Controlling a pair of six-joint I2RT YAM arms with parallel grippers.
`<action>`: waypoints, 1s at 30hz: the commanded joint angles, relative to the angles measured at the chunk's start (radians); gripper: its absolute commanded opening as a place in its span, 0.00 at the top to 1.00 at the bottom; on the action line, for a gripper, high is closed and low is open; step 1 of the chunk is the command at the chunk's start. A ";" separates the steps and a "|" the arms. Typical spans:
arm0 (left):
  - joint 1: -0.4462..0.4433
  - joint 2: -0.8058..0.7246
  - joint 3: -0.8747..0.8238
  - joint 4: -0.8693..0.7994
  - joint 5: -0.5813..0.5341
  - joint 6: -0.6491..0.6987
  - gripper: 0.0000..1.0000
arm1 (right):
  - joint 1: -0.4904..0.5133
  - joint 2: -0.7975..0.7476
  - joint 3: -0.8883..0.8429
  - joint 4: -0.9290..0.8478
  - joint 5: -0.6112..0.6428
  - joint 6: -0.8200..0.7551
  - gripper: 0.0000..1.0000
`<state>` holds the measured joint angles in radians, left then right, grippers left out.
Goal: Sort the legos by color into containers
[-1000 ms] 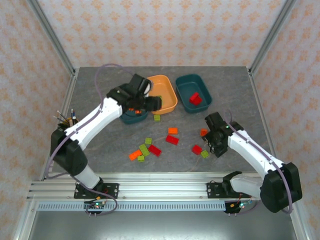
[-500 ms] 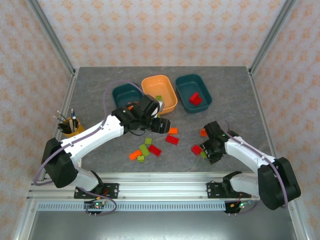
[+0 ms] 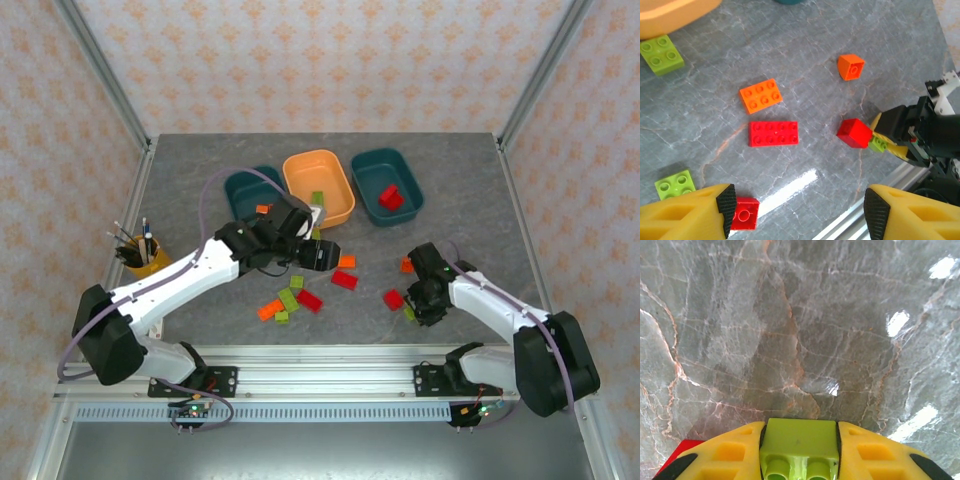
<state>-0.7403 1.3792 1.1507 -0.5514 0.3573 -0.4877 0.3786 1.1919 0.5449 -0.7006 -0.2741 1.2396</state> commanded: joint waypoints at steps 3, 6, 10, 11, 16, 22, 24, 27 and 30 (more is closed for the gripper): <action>-0.011 -0.065 -0.040 0.090 0.106 -0.041 0.25 | 0.001 -0.017 0.083 0.010 0.096 -0.073 0.74; -0.004 -0.077 -0.029 0.100 0.126 -0.091 0.22 | 0.006 -0.051 0.175 -0.039 0.140 -0.163 0.75; 0.065 -0.088 0.021 0.052 0.098 -0.126 0.20 | 0.076 0.029 0.399 -0.078 0.197 -0.320 0.76; 0.094 -0.095 0.022 0.054 0.098 -0.138 0.19 | 0.103 0.074 0.465 -0.079 0.201 -0.356 0.76; 0.229 -0.093 0.083 -0.023 0.018 -0.140 0.18 | 0.199 0.345 0.773 -0.054 0.180 -0.499 0.76; 0.361 -0.043 0.127 -0.096 -0.120 -0.223 0.18 | 0.215 0.705 1.176 -0.129 0.161 -0.618 0.76; 0.394 -0.035 0.116 -0.055 -0.114 -0.254 0.18 | 0.215 0.830 1.330 -0.186 0.189 -0.657 0.76; 0.407 -0.020 0.129 -0.032 -0.106 -0.257 0.18 | 0.211 1.002 1.570 -0.314 0.270 -0.690 0.75; 0.407 -0.008 0.146 -0.040 -0.098 -0.237 0.18 | 0.201 1.152 1.758 -0.392 0.314 -0.708 0.75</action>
<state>-0.3328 1.3640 1.2583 -0.5861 0.2783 -0.7158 0.5922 2.2581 2.1750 -0.9268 -0.0605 0.5915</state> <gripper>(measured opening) 0.822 0.293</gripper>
